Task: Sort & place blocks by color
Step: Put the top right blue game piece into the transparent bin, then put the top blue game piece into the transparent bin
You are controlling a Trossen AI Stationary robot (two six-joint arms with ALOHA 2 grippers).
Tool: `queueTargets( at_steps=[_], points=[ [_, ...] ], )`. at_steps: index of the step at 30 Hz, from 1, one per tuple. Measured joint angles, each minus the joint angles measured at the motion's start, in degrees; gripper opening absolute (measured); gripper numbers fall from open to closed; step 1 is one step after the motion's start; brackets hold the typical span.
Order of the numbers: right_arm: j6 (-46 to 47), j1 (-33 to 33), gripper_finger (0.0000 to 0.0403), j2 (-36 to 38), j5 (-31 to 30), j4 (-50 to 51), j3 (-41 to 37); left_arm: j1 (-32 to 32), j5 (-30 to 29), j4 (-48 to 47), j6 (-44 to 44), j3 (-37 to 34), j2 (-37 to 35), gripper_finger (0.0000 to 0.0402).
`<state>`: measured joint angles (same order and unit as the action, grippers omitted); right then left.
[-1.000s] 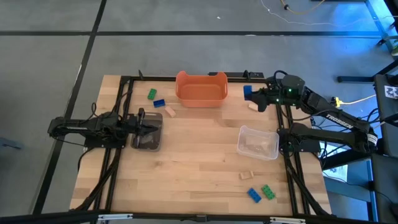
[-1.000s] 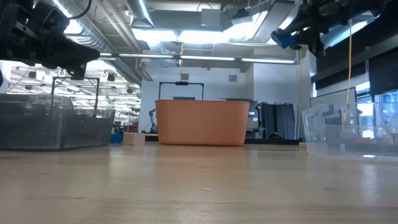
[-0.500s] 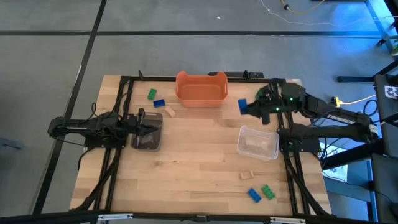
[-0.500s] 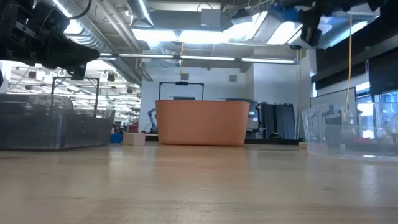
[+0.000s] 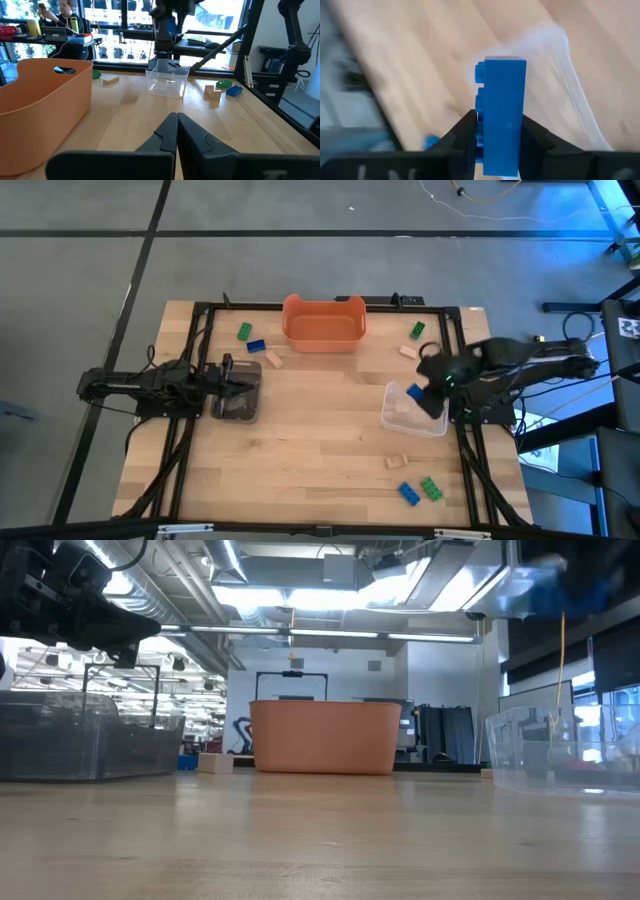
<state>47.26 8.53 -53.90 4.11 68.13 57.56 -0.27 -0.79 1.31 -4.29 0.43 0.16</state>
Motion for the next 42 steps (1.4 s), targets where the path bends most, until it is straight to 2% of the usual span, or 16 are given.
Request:
queueTargets(
  at_steps=[5, 10, 13, 16, 21, 28, 31, 36, 42],
  points=[
    [7.06, 2.66, 0.0094, -3.62, -0.06, -3.67, -10.84, -0.02, 0.01, -0.01, 0.00, 0.00, -0.02, 0.0000],
    [14.79, 2.67, 0.0094, -6.29, -0.61, -14.88, -21.02, -0.02, -0.01, 0.01, 0.00, -0.01, -0.02, 0.0000],
    [19.72, 2.67, 0.0094, -7.44, -1.88, -21.26, -24.52, 0.00, 0.02, -0.01, 0.00, -0.01, 0.00, 0.0000],
    [22.83, 2.66, 0.0094, -8.36, -4.70, -23.40, -26.15, -0.02, 0.00, -0.01, 0.00, -0.02, 0.00, 0.0000],
    [24.33, 2.65, 0.0099, -8.75, -6.08, -23.75, -26.38, 0.00, 0.02, 0.00, 0.00, 0.00, -0.01, 0.0000],
    [24.50, 2.58, 0.0233, -8.73, -6.02, -23.66, -26.38, -0.01, 0.02, -0.01, 0.00, -0.01, 0.00, 0.0000],
    [23.63, 2.49, 0.0272, -8.66, -4.59, -23.32, -26.00, 0.00, 0.02, -0.01, -0.02, -0.02, 0.00, 0.0000],
    [19.67, 2.49, 0.0289, -6.23, -4.20, -20.66, -20.96, 0.00, 0.01, -0.01, 0.00, -0.02, -0.02, 0.0000],
    [10.36, 2.49, 0.0291, -1.50, -11.18, -19.00, -10.12, 0.00, -0.01, -0.01, 0.00, 0.00, 0.00, 0.0000]
  ],
)
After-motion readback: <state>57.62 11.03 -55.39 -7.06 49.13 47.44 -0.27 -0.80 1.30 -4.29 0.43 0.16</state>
